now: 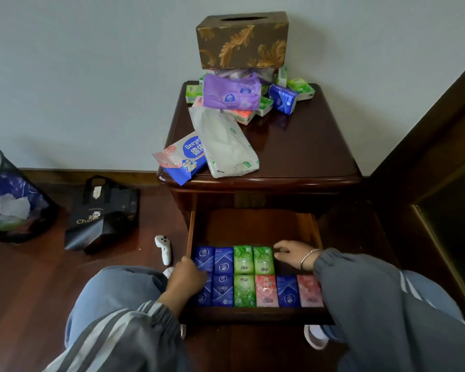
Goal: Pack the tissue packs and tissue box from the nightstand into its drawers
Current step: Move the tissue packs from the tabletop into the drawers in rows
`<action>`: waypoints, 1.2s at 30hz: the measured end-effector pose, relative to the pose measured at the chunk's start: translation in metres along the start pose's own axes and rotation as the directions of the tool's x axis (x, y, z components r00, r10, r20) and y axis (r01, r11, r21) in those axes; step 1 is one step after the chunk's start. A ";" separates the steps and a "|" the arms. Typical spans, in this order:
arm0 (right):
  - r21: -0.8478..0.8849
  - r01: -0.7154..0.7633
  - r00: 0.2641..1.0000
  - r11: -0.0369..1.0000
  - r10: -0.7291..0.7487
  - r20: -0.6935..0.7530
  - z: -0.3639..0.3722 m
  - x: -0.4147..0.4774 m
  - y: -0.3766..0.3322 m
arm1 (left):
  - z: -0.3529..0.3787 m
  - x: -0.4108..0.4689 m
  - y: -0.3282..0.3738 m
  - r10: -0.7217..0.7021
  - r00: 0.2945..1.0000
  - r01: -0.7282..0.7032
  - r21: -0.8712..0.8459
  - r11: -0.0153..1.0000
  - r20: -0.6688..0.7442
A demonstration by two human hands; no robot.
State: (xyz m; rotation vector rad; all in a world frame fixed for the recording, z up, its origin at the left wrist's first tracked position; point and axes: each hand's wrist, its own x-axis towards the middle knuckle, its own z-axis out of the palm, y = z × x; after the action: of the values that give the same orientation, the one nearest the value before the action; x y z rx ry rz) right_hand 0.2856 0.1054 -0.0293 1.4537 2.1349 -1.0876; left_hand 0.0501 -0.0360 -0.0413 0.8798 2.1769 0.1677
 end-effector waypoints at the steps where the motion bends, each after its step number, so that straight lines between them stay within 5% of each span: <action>1: -0.040 0.042 0.999 0.998 -0.042 0.012 -0.012 -0.015 -0.004 | -0.001 -0.004 0.000 0.010 1.000 -0.010 -0.017 1.000 -0.018; 4: -0.003 0.175 0.984 0.985 -0.175 -0.018 -0.047 -0.064 -0.012 | -0.011 -0.017 0.002 0.078 0.989 -0.088 -0.078 0.993 -0.128; 7: 0.157 0.338 0.924 0.928 -0.296 -0.243 -0.083 -0.106 -0.012 | -0.028 -0.031 0.011 0.200 0.933 -0.250 -0.140 0.958 -0.300; 10: 0.149 0.450 0.742 0.881 -0.276 -0.611 -0.119 -0.120 -0.005 | -0.051 -0.053 0.032 0.354 0.847 -0.456 -0.201 0.867 -0.397; 13: 0.013 0.345 0.571 0.939 -0.198 -0.797 -0.155 -0.094 0.003 | -0.082 -0.069 0.065 0.593 0.659 -0.704 -0.102 0.703 -0.463; 16: -0.067 0.119 0.627 0.991 -0.127 -0.769 -0.181 -0.052 -0.001 | -0.113 -0.070 0.106 0.709 0.489 -0.792 0.084 0.605 -0.508; 21: -0.132 -0.128 0.782 0.983 0.018 -0.623 -0.183 0.007 -0.013 | -0.161 -0.035 0.164 0.804 0.361 -0.676 0.462 0.574 -0.472; 26: -0.172 -0.195 0.699 0.966 0.014 -0.715 -0.171 0.025 -0.006 | -0.197 0.024 0.216 0.844 0.367 -0.450 0.719 0.529 -0.391; 31: -0.179 -0.207 0.642 0.962 -0.005 -0.767 -0.166 0.027 -0.004 | -0.203 0.070 0.271 0.833 0.477 -0.219 0.880 0.422 -0.280; 36: -0.170 -0.221 0.596 0.960 -0.005 -0.803 -0.165 0.029 -0.003 | -0.200 0.090 0.288 0.810 0.554 -0.157 0.931 0.331 -0.194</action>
State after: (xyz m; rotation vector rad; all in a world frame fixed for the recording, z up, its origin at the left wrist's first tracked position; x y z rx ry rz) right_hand 0.2930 0.2465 0.0602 2.1681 2.5351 -0.0166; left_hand 0.0238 0.2690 0.1520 2.5024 2.4567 -0.4186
